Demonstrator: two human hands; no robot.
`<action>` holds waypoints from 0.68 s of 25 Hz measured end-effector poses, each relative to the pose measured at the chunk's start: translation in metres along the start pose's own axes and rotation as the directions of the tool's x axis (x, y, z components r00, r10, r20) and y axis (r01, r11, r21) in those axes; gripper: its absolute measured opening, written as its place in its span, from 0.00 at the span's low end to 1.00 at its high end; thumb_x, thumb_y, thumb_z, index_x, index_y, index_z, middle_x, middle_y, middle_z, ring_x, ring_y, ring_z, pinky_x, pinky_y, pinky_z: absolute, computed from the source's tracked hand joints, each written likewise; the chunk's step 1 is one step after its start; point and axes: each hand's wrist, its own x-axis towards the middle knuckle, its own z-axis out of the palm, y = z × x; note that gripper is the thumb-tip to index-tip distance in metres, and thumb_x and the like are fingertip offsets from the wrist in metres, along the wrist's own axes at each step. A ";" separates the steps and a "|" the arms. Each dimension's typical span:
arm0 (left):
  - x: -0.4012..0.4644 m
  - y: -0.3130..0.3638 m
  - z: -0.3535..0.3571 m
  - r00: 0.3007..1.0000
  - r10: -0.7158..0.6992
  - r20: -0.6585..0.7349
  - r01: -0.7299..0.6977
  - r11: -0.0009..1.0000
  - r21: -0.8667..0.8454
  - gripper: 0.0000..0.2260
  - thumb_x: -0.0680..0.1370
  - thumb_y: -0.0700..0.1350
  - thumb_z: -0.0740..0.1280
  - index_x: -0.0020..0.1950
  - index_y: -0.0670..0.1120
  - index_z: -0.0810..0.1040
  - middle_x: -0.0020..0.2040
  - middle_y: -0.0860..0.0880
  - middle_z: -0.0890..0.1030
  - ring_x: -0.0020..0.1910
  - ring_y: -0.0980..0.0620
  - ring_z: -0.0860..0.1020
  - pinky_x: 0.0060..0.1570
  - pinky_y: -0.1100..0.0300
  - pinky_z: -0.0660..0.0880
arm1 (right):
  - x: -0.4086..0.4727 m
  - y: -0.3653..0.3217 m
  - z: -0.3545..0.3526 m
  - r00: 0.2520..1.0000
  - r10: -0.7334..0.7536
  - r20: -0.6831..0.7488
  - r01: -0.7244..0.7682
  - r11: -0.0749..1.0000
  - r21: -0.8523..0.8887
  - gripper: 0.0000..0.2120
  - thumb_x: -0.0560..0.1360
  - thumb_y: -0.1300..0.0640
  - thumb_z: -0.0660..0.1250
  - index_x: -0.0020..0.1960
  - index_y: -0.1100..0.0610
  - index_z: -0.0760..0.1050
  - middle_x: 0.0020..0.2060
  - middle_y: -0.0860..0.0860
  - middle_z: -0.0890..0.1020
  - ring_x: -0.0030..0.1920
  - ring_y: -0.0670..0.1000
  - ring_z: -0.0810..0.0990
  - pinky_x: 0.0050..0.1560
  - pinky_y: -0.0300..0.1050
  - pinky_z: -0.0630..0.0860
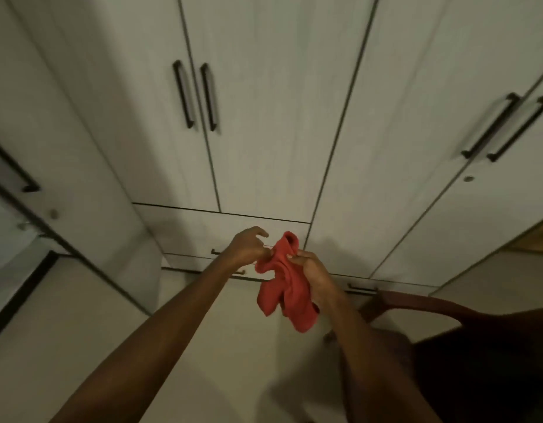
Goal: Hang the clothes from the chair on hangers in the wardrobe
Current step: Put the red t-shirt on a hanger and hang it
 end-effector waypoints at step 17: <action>-0.207 -0.333 -0.331 0.678 0.019 -0.735 -0.017 1.000 0.010 0.10 0.82 0.50 0.60 0.45 0.47 0.74 0.39 0.51 0.80 0.39 0.52 0.78 0.42 0.52 0.74 | 0.032 0.067 0.505 0.815 0.042 0.578 0.413 0.659 -0.629 0.13 0.76 0.61 0.65 0.32 0.55 0.77 0.29 0.51 0.78 0.32 0.51 0.75 0.38 0.49 0.73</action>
